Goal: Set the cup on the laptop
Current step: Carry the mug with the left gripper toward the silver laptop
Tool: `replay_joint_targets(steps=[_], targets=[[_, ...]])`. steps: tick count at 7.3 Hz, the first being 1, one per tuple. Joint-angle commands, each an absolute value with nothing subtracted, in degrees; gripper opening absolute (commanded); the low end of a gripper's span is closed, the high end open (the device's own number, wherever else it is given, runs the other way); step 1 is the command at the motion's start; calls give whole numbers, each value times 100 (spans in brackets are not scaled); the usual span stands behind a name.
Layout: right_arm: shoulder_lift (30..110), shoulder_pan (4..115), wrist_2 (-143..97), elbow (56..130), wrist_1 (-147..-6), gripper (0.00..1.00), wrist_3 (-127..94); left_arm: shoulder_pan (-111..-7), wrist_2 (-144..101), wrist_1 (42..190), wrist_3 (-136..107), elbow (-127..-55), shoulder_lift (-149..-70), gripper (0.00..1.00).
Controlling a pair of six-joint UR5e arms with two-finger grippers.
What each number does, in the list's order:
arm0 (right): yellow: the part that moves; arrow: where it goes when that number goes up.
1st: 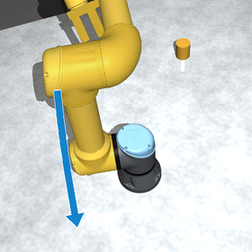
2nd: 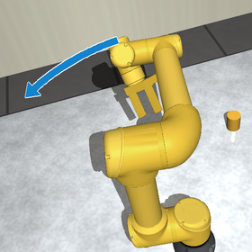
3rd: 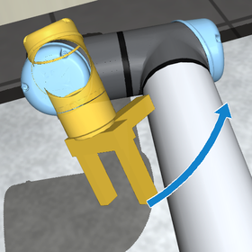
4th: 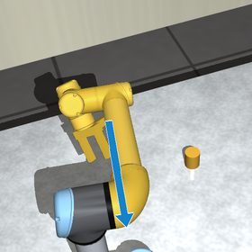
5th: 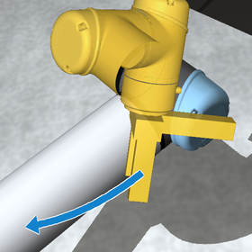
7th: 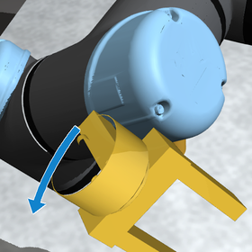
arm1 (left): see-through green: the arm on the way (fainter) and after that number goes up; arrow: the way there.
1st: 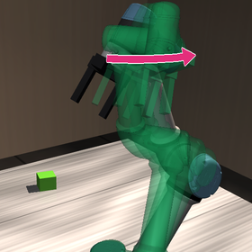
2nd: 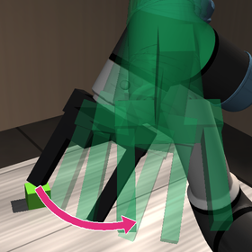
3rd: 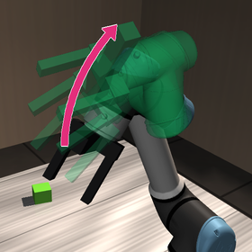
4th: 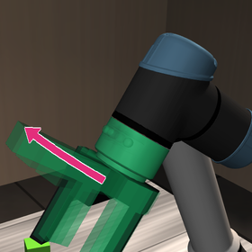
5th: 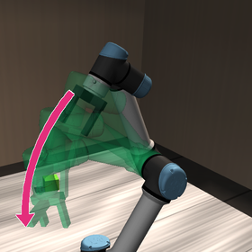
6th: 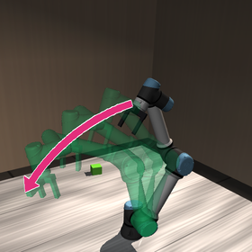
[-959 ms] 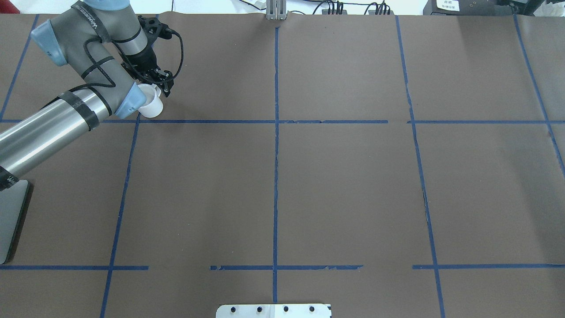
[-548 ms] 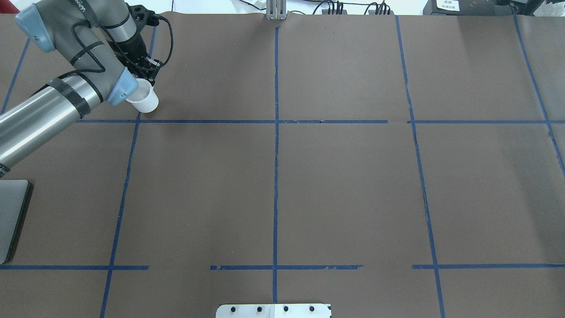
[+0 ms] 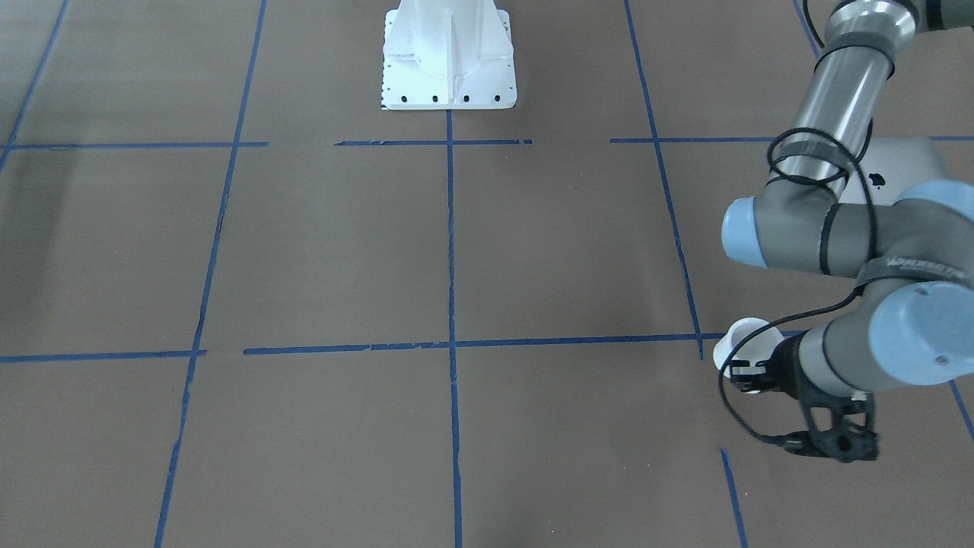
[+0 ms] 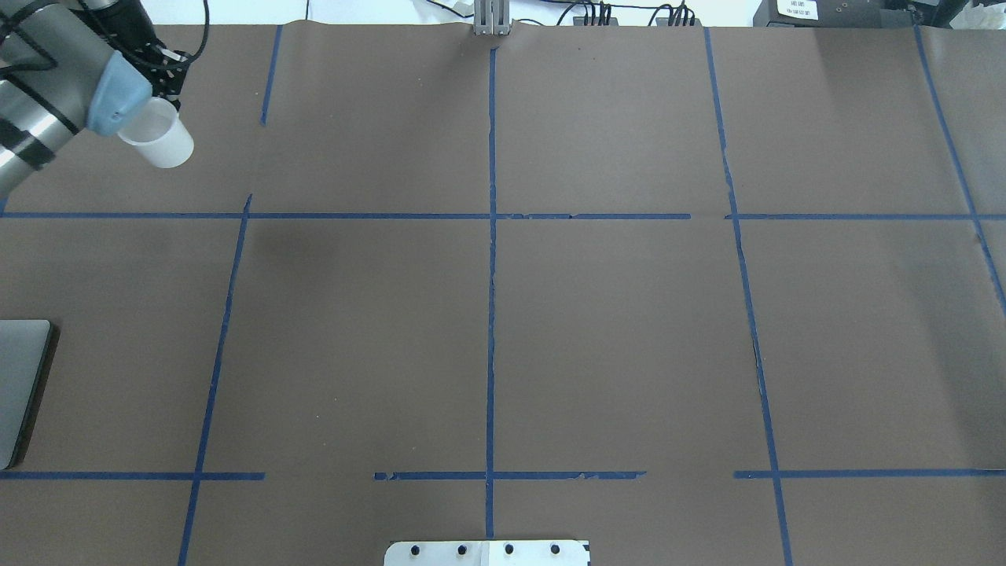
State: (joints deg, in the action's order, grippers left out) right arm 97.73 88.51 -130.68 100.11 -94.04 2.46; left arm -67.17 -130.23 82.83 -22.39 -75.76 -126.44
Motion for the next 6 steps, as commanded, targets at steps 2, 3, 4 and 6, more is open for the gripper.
replay_joint_targets(steps=[2,3,4,6], targets=[[9773,8851,-13061,10011,-9404,100,246,-7049,-13034,8103,-839,-9006,-10537,0],[9773,8851,-13069,10011,-9404,100,246,-7049,-13034,8147,-731,-9235,-9920,0],[9773,8851,-13069,10011,-9404,100,255,-7049,-13034,8487,-721,-9429,-9314,0],[9773,8851,-13069,10011,-9404,100,255,-7049,-13304,9759,-773,-9483,-8187,0]])
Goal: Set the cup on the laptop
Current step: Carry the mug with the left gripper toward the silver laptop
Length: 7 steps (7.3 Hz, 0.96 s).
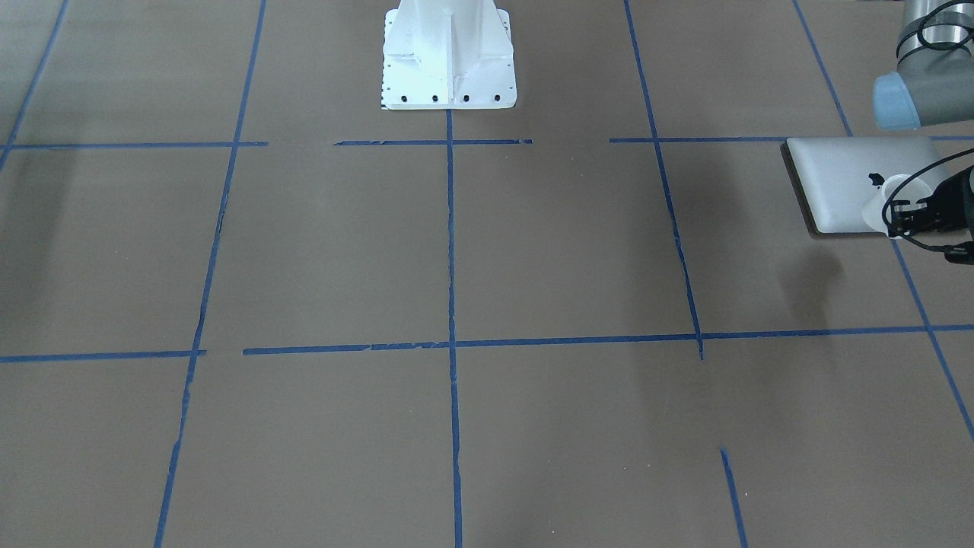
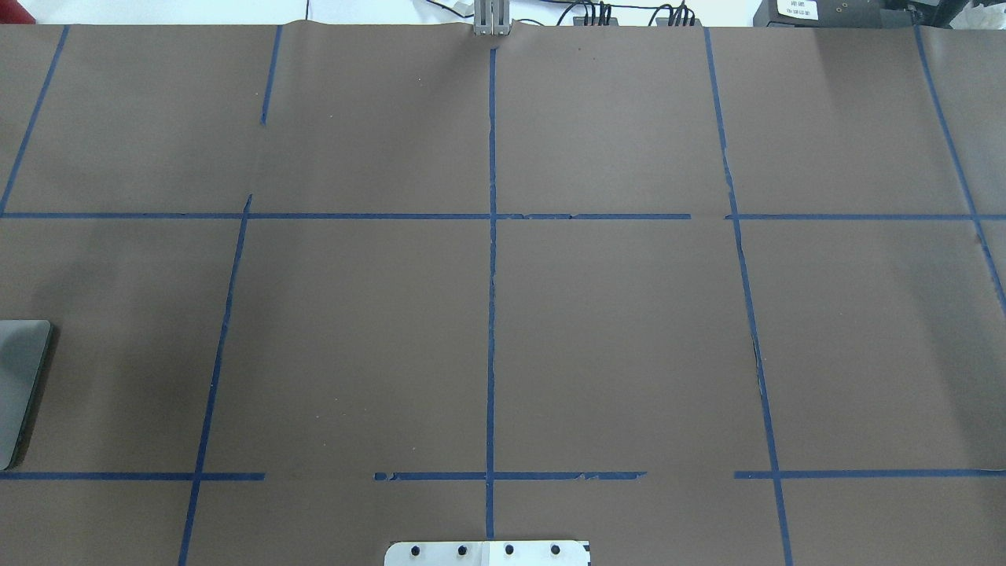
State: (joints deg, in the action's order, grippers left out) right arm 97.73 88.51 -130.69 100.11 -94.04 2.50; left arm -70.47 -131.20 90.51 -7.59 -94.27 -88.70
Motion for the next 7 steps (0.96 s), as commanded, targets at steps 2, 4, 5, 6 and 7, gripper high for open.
replay_joint_targets(steps=[2,4,5,6,7], targets=[[9773,8851,-13069,10011,-9404,100,246,-7049,-13359,10864,-1497,-9405,-7615,0],[9773,8851,-13069,10011,-9404,100,246,-7031,-13351,11853,-2082,-9011,-7488,0],[9773,8851,-13069,10011,-9404,100,246,-7023,-13342,12030,-2092,-8843,-7488,0],[9773,8851,-13069,10011,-9404,100,246,-7014,-13342,12032,-2118,-8842,-7488,9],[9773,8851,-13069,10011,-9404,100,246,-7005,-13359,12032,-2144,-8850,-7497,48]])
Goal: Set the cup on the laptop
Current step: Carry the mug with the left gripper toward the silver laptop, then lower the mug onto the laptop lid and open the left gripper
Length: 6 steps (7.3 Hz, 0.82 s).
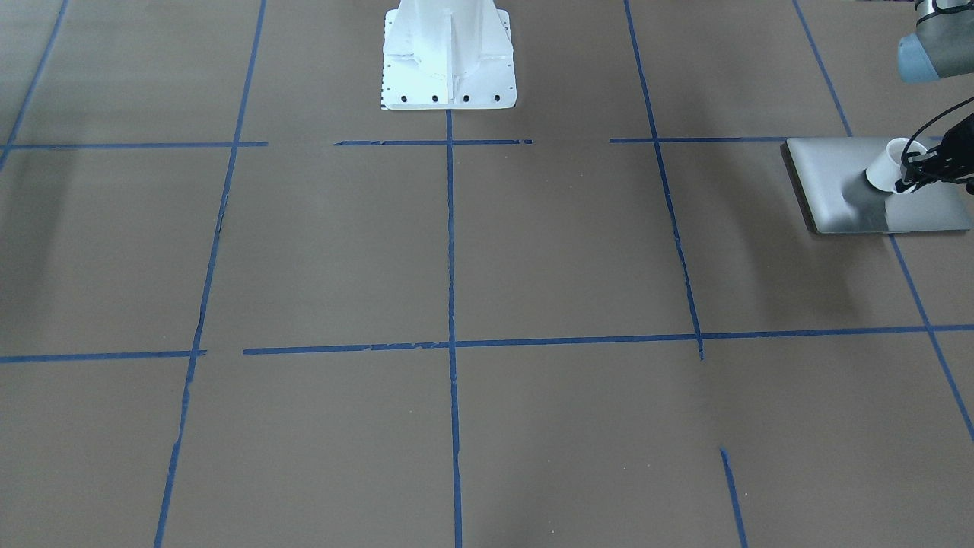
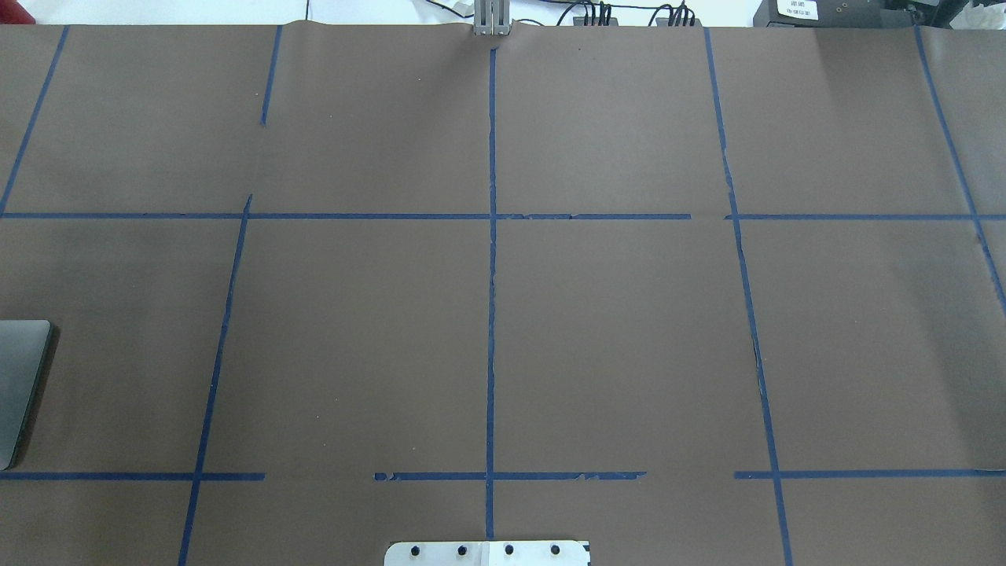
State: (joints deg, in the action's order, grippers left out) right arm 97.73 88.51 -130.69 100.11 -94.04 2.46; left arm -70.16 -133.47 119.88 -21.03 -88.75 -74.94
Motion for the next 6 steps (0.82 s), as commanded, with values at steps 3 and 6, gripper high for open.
replay_joint_targets(steps=[3,6], targets=[[9773,8851,-13069,10011,-9404,100,246,-7022,-13395,11962,-1806,-8868,-7611,100],[9773,8851,-13061,10011,-9404,100,246,-8002,-13351,9713,247,-9243,-8110,100]])
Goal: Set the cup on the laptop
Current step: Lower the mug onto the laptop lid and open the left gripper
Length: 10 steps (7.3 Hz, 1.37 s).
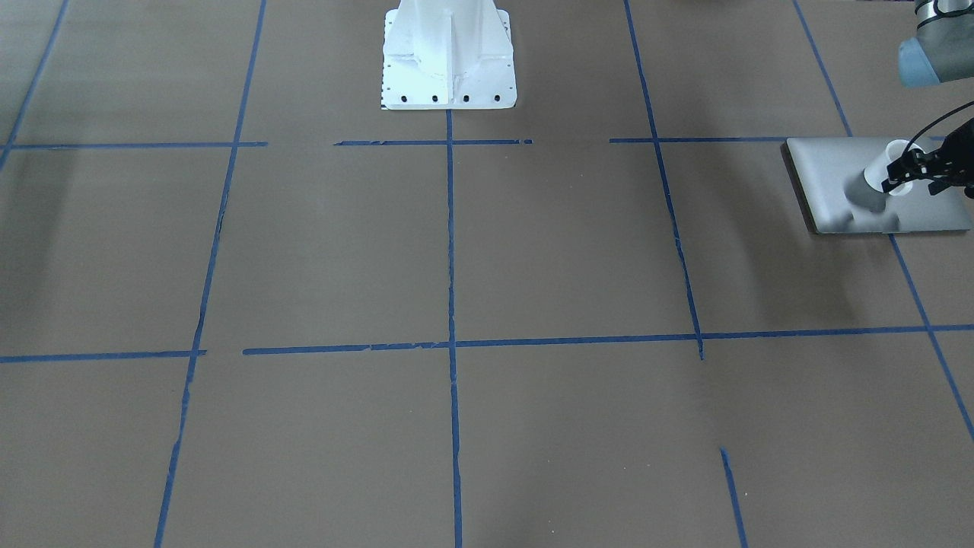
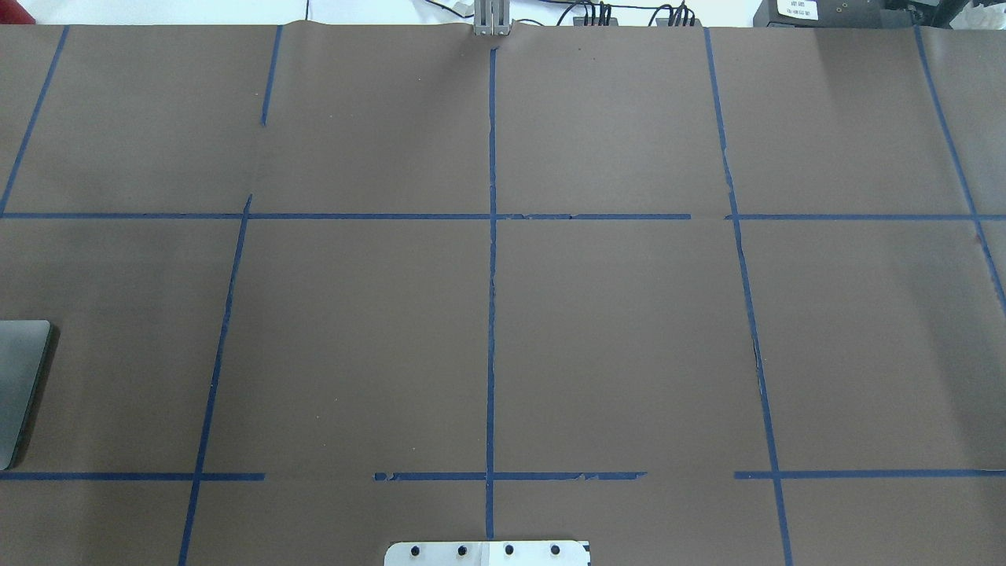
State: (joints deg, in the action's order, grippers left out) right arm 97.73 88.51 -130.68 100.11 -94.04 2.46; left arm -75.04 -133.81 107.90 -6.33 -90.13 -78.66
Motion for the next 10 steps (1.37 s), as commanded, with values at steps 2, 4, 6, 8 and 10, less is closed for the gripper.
replay_joint_targets(steps=[2,4,6,8,10], targets=[[9773,8851,-13069,10011,-9404,100,246,-8864,-13350,8711,1044,-9824,-8139,100],[9773,8851,-13061,10011,-9404,100,246,-9009,-13395,8728,994,-9826,-8086,100],[9773,8851,-13061,10011,-9404,100,246,-9000,-13394,8754,1046,-9844,-8208,100],[9773,8851,-13069,10011,-9404,100,246,-9000,-13351,8990,1072,-9774,-8192,100],[9773,8851,-13069,10011,-9404,100,255,-9000,-13394,9017,1072,-9800,-8209,100]])
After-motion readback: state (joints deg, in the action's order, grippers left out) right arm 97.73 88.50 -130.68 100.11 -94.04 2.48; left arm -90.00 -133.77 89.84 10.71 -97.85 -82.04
